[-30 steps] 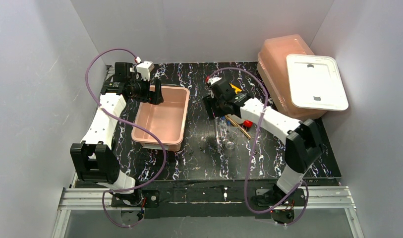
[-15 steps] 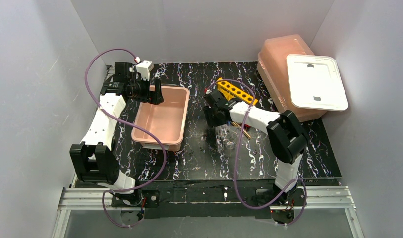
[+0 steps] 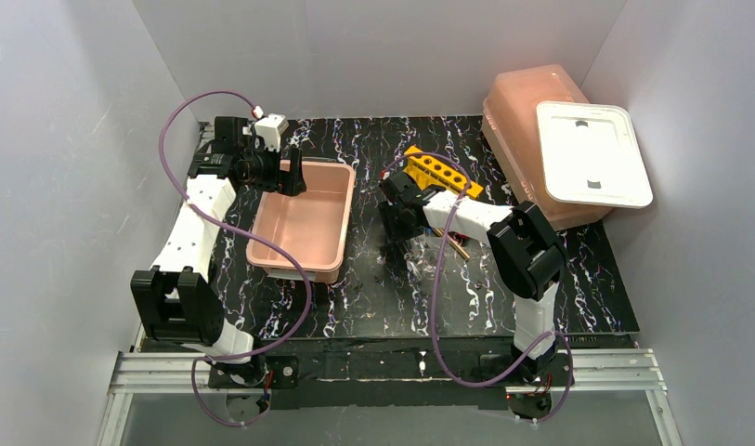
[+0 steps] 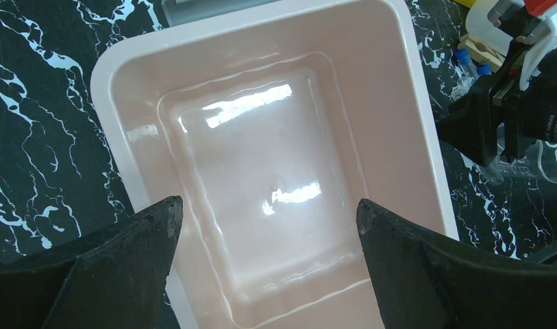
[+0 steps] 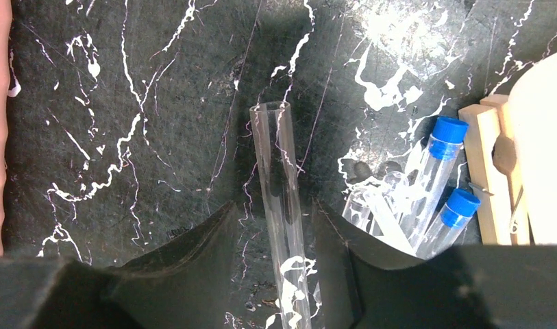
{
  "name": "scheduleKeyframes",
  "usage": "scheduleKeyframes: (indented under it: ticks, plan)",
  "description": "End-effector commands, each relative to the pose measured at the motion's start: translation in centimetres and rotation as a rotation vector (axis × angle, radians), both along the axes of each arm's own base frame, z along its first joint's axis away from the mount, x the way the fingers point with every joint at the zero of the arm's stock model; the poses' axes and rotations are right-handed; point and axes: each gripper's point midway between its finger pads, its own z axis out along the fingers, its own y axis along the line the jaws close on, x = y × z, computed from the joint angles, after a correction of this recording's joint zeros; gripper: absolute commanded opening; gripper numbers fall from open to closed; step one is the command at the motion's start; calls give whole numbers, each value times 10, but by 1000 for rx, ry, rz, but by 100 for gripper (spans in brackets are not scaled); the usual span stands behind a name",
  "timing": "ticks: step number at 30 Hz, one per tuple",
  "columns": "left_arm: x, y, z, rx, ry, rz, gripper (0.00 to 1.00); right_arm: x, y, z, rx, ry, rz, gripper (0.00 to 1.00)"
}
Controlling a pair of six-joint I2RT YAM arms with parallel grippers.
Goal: Organize the chemistry lab equipment
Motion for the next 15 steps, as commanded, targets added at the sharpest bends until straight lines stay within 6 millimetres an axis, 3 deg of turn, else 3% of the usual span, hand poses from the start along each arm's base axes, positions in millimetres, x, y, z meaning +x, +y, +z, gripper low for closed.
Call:
scheduleKeyframes:
  ticks: [1,11,15]
  plan:
    - [-5,1,24,-2,-58,-3,98,8,14,13,42,-32,22,51]
    - [-6,0,32,-8,-70,-3,98,1,14,-2,33,11,39,40]
    - [-5,-2,40,-24,-80,2,98,1,17,-1,38,11,54,28]
